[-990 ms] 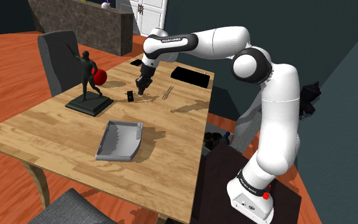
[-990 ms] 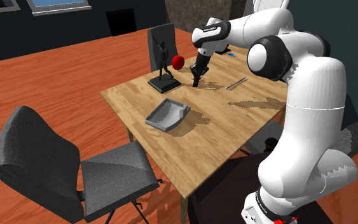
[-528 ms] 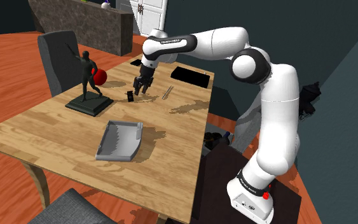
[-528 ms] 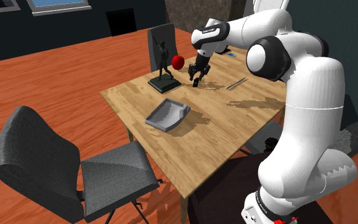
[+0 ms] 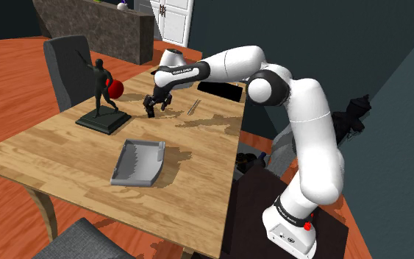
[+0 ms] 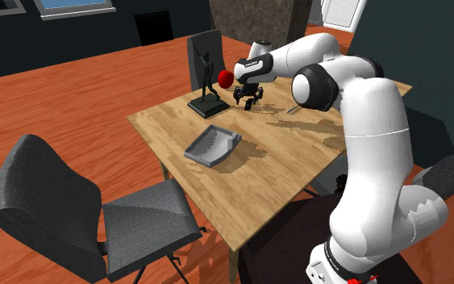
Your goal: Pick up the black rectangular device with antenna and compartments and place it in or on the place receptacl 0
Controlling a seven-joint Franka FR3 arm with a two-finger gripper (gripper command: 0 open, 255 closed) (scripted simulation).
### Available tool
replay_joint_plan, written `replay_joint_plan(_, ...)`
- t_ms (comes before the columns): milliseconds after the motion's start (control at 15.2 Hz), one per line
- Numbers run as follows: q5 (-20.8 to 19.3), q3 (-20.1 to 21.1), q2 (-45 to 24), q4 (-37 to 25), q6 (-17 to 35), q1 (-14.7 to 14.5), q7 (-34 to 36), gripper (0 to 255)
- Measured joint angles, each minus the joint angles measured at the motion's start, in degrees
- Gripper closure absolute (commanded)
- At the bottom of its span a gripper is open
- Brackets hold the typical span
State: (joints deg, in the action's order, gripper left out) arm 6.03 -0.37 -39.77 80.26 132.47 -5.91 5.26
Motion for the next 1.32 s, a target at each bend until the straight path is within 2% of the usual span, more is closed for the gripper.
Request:
replay_joint_plan(264,-2.75,-5.14,-8.79,-8.94,3.62,-3.32,10.87,0)
replay_joint_plan(594,-4.81,-10.94,-19.24,-21.16,4.36,-5.64,22.58,0)
replay_joint_plan(990,-4.69,-11.11,-27.21,-31.27,2.55,-4.50,23.76,0)
replay_joint_plan(1320,-4.64,-11.05,-28.65,-32.81,2.49,-4.22,23.77,0)
